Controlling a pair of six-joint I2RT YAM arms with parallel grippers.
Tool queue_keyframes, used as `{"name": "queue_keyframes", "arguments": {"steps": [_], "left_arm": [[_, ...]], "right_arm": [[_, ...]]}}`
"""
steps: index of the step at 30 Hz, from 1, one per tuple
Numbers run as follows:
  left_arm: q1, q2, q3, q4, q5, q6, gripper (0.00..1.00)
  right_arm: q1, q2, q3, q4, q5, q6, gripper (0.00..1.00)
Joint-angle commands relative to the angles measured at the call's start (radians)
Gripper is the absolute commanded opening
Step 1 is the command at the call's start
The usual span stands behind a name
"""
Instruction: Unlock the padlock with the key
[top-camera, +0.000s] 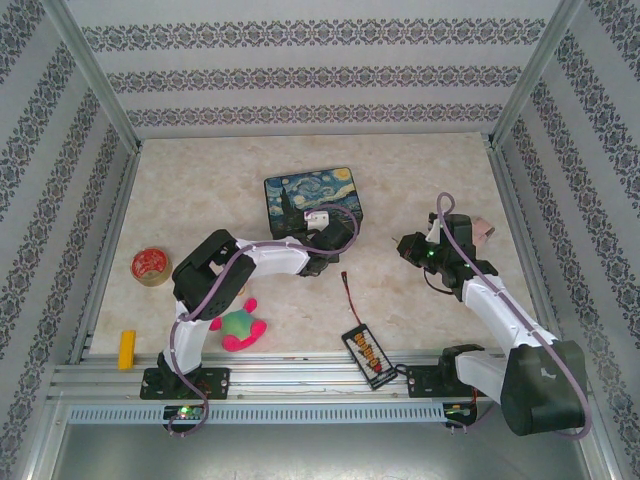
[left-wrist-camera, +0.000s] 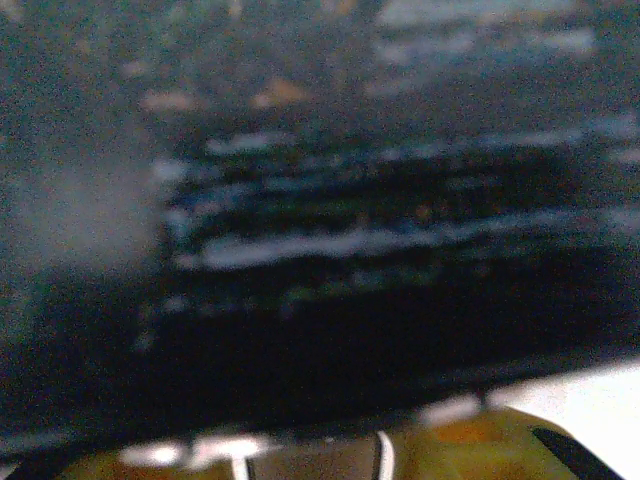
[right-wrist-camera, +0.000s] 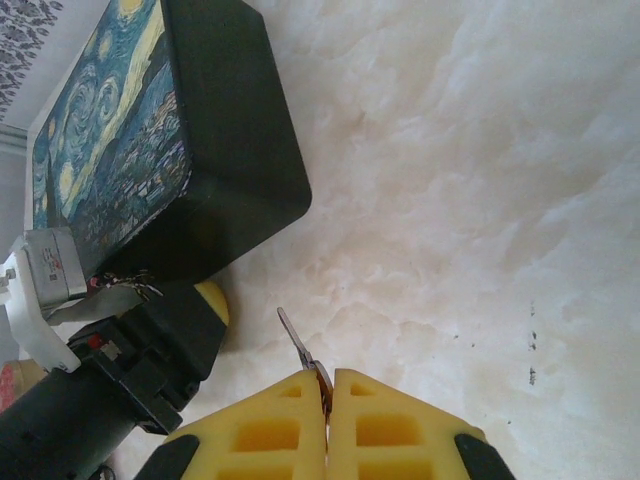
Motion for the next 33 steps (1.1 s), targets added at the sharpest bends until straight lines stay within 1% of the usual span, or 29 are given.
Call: {"name": "queue_keyframes", "arguments": {"steps": [1, 4, 6, 8, 10, 21, 27, 33], "left_arm": [[0.012, 0.038, 0.025, 0.006, 0.029, 0.001, 0.33], [0.012, 0.040, 0.028, 0.022, 0.048, 0.002, 0.31], [0.012, 0.040, 0.028, 0.036, 0.060, 0.003, 0.32], [0.012, 0.041, 0.029, 0.048, 0.071, 0.006, 0.39], [0.012, 0.046, 0.032, 0.039, 0.068, 0.000, 0.43], [0.012, 0.069, 0.031, 0.009, 0.056, -0.019, 0.43], [0.012, 0.086, 0.027, -0.007, 0.042, -0.023, 0.47], [0.012, 0.103, 0.028, -0.015, 0.026, -0.013, 0.46]], "right_arm": [[-0.009, -0.005, -0.021, 0.028, -0.001, 0.010, 0.00], [-0.012, -0.003, -0.026, 0.030, -0.008, 0.007, 0.00], [-0.012, 0.001, -0.030, 0.032, -0.009, 0.004, 0.00], [-0.013, 0.003, -0.036, 0.036, -0.009, 0.002, 0.00], [-0.013, 0.003, -0.040, 0.037, -0.008, 0.003, 0.00], [-0.017, 0.007, -0.040, 0.037, 0.002, 0.003, 0.00], [-0.018, 0.015, -0.037, 0.040, -0.002, 0.006, 0.00], [-0.020, 0.020, -0.035, 0.043, -0.001, 0.011, 0.00]]}}
